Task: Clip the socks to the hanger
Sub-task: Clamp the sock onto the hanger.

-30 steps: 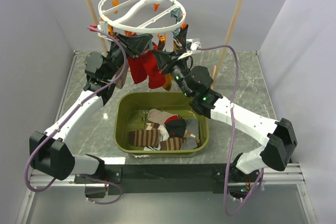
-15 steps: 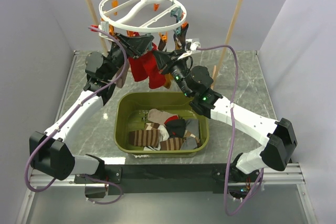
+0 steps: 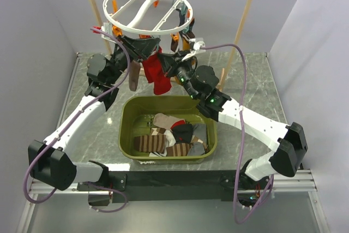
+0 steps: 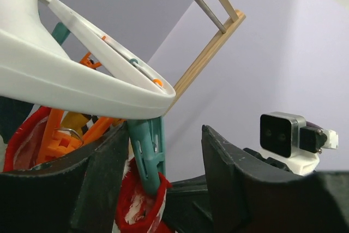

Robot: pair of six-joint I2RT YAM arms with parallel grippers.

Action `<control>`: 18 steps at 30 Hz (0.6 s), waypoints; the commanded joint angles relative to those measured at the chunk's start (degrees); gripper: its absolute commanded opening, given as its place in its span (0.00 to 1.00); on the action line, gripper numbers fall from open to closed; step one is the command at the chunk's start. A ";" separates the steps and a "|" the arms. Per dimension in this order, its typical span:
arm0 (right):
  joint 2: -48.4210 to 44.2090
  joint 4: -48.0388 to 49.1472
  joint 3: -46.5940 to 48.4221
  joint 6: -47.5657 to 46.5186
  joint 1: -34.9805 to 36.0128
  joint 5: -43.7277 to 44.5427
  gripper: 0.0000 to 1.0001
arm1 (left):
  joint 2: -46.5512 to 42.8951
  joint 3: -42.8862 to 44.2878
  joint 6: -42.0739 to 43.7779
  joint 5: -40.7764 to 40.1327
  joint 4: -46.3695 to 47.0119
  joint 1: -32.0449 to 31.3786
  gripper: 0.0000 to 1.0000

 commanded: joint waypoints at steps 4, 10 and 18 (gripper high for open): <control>-3.28 -13.33 2.94 -0.83 -0.41 2.23 0.45 | -3.68 2.40 2.00 -0.81 -4.83 0.38 0.70; -8.46 -30.91 6.36 -1.09 -1.11 4.17 0.72 | -6.84 3.81 5.25 -1.42 -16.58 0.99 0.84; -20.14 -49.35 5.93 1.71 -2.17 5.58 0.79 | -13.95 6.79 8.24 -3.10 -34.18 1.96 0.94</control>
